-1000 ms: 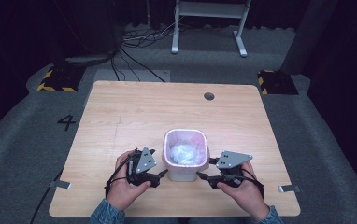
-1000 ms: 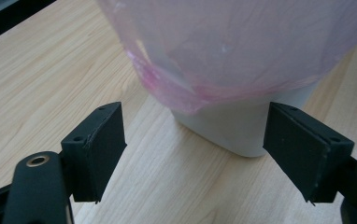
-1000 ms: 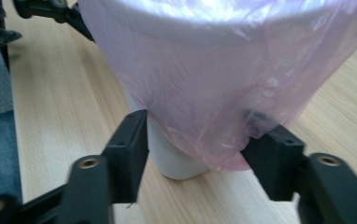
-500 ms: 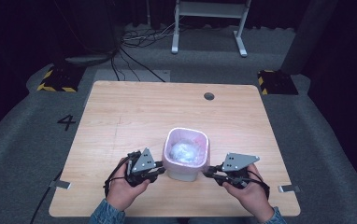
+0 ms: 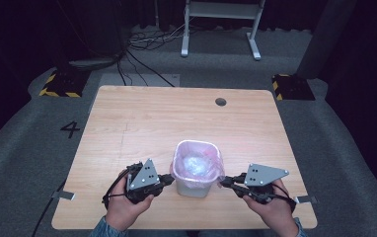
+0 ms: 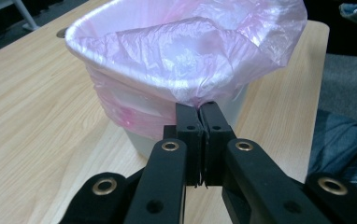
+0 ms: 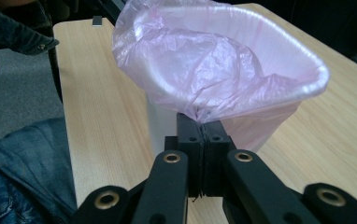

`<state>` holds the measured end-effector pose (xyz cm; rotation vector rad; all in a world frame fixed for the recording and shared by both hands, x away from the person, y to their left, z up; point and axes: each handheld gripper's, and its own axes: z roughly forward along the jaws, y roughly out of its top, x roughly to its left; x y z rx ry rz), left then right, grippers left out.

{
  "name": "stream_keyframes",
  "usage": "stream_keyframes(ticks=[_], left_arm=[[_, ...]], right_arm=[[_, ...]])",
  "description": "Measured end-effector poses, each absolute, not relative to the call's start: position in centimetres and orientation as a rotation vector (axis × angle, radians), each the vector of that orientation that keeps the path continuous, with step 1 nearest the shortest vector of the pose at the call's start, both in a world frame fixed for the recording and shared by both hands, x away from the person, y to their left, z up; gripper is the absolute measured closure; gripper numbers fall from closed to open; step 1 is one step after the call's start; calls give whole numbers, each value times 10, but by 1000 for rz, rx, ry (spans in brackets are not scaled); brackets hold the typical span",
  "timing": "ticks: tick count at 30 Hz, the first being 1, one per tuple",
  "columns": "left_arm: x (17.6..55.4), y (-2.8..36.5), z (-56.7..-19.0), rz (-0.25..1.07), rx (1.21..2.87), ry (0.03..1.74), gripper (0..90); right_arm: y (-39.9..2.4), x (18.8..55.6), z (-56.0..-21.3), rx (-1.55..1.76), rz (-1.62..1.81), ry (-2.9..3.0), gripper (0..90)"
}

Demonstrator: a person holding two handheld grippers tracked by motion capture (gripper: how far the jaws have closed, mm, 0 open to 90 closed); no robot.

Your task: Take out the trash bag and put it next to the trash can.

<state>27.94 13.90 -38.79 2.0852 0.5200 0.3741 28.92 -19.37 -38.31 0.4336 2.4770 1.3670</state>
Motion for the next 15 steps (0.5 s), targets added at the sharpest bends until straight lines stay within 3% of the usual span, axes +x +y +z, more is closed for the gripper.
stream_keyframes(ticks=[15], left_arm=[[258,147,-377,231,2119,461,867]], right_arm=[[-200,274,-372,391,1428,2558,886]])
